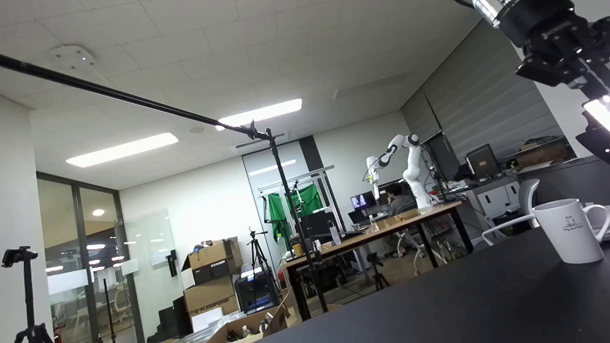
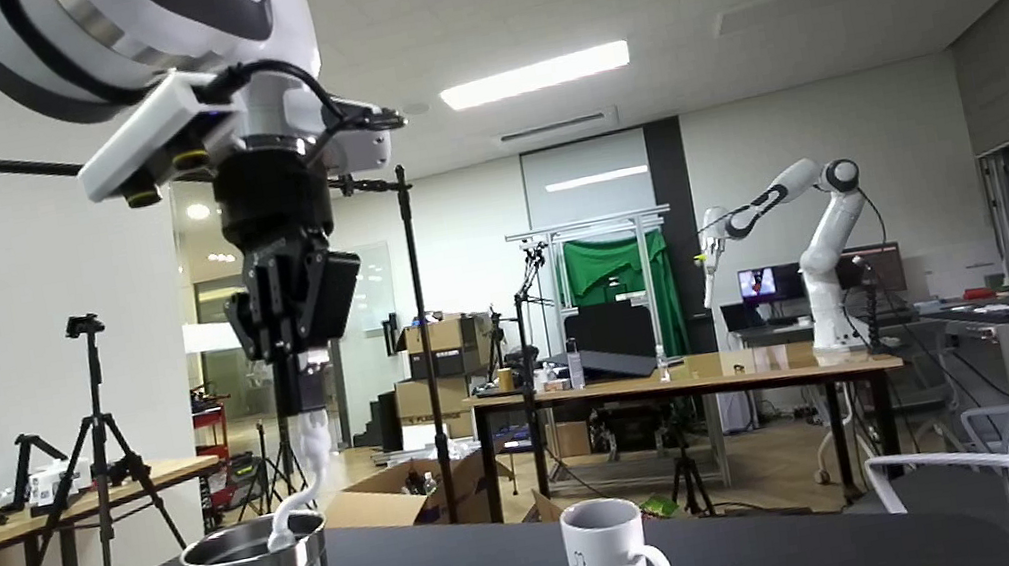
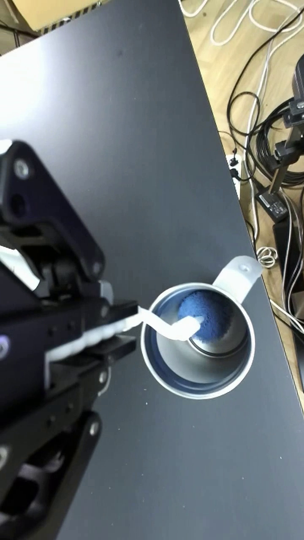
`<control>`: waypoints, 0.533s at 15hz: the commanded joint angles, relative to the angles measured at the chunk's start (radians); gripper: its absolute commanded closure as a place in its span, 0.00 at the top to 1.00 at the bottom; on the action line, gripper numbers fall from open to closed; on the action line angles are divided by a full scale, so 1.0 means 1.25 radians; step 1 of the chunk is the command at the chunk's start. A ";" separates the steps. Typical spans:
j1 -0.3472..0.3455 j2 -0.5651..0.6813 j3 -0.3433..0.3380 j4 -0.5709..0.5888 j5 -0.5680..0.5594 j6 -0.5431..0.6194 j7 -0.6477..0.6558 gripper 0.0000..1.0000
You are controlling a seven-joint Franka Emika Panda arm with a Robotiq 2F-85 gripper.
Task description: Scrub inside the flask with the brush
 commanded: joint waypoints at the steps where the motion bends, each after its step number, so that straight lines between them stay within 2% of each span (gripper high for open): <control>1: 0.006 -0.068 0.002 0.040 -0.018 -0.081 0.008 0.04; 4: 0.010 -0.102 -0.001 0.059 -0.011 -0.117 0.000 0.04; 5: 0.011 -0.105 -0.005 0.062 -0.007 -0.124 -0.005 0.40; 6: 0.012 -0.106 -0.006 0.066 -0.007 -0.139 -0.011 0.42; 8: 0.014 -0.101 -0.012 0.069 -0.004 -0.156 -0.025 0.56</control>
